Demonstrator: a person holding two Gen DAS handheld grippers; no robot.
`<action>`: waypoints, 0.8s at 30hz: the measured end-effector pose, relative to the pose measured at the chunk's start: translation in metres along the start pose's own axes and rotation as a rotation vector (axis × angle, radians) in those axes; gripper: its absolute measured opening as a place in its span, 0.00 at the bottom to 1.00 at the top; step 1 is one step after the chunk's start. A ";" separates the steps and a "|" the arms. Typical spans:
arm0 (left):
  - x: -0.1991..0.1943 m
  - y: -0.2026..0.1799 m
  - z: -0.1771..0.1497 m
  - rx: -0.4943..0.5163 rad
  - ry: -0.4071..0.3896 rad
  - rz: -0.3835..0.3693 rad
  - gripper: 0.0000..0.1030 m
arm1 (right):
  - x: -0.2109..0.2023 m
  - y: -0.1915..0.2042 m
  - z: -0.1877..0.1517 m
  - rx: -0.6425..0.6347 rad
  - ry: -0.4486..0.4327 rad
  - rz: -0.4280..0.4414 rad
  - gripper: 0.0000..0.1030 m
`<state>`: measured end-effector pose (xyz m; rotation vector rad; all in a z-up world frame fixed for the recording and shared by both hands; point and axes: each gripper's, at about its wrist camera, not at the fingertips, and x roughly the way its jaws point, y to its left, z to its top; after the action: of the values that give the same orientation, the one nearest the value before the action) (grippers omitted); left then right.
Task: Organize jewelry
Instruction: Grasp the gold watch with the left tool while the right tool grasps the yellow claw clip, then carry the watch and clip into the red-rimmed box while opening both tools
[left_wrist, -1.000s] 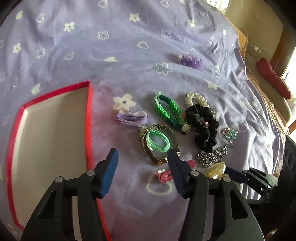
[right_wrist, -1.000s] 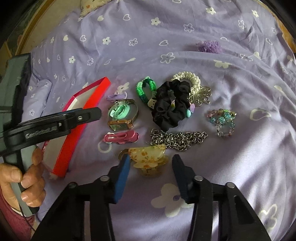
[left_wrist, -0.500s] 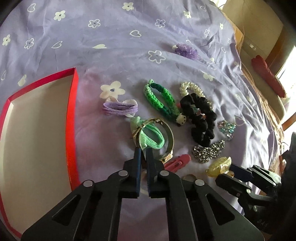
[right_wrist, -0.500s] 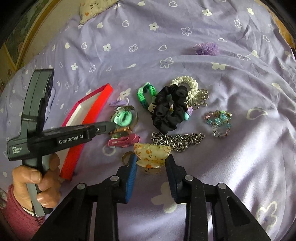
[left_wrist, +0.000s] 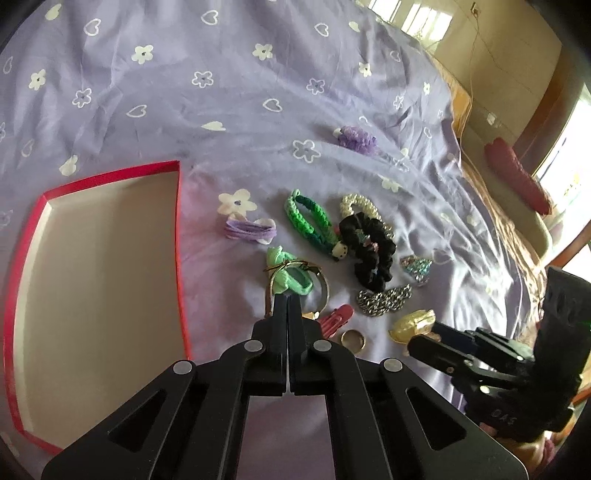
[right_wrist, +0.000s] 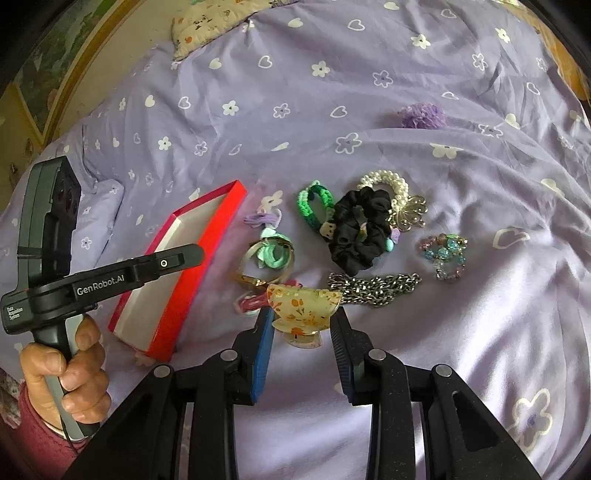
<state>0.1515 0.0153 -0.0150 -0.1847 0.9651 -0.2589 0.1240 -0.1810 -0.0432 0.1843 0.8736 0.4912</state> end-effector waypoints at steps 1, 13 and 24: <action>0.003 0.000 0.000 0.002 0.012 0.006 0.00 | -0.001 0.000 -0.001 0.002 -0.002 0.002 0.31; 0.061 -0.006 0.006 0.078 0.127 0.080 0.06 | -0.009 -0.017 -0.004 0.042 -0.007 -0.014 0.31; 0.034 0.004 -0.002 0.010 0.076 -0.010 0.01 | -0.009 -0.008 -0.003 0.043 -0.018 0.006 0.31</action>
<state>0.1692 0.0088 -0.0438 -0.1715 1.0386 -0.2817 0.1196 -0.1930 -0.0414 0.2301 0.8670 0.4765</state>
